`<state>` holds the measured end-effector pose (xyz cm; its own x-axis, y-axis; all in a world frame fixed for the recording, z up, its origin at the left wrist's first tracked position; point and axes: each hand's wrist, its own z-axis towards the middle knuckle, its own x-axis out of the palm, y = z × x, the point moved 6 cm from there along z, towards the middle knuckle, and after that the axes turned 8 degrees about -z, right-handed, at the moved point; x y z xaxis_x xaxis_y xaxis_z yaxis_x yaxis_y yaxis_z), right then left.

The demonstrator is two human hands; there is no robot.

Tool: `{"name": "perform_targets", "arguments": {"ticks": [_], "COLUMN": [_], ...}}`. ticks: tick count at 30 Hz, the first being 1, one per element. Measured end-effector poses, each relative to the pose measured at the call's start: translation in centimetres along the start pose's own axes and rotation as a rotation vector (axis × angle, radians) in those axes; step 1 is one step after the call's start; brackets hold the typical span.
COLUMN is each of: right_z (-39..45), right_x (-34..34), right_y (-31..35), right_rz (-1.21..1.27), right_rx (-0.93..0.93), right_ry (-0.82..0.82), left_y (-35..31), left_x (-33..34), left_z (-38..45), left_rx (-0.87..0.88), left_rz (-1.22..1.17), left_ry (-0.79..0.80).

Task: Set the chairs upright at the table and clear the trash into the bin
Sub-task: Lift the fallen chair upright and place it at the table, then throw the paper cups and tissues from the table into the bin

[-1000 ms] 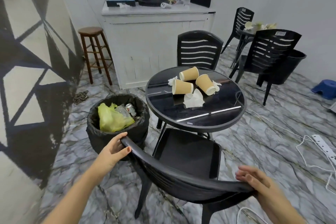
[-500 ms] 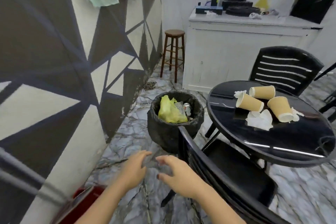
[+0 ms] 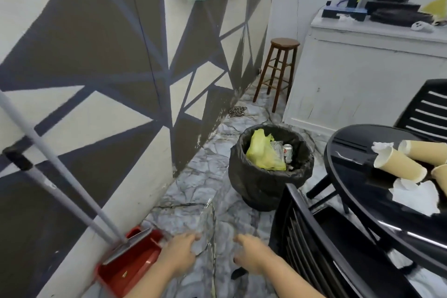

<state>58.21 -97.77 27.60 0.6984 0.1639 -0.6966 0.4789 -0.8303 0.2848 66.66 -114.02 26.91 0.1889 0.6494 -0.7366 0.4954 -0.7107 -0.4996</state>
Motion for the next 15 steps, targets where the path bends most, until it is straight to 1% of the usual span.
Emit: {"name": "perform_targets", "arguments": {"ticks": [6, 9, 13, 15], "right_z": [5.5, 8.4, 12.2, 13.9], "right_x": [-2.7, -4.7, -7.8, -9.3], "right_y": [0.4, 0.9, 1.5, 1.8], "right_rz": [0.038, 0.042, 0.084, 0.110], "right_rx": [0.054, 0.076, 0.123, 0.137], "right_ry": [0.010, -0.015, -0.046, -0.034], "left_y": [0.5, 0.1, -0.3, -0.3], "left_x": [-2.5, -4.5, -6.9, -8.0], "left_z": [6.5, 10.7, 16.0, 18.2], "left_rx": [-0.009, 0.006, 0.058, 0.092], "left_rz": [-0.008, -0.010, 0.046, 0.096], "left_ry": [0.068, 0.114, 0.181, 0.200]}}
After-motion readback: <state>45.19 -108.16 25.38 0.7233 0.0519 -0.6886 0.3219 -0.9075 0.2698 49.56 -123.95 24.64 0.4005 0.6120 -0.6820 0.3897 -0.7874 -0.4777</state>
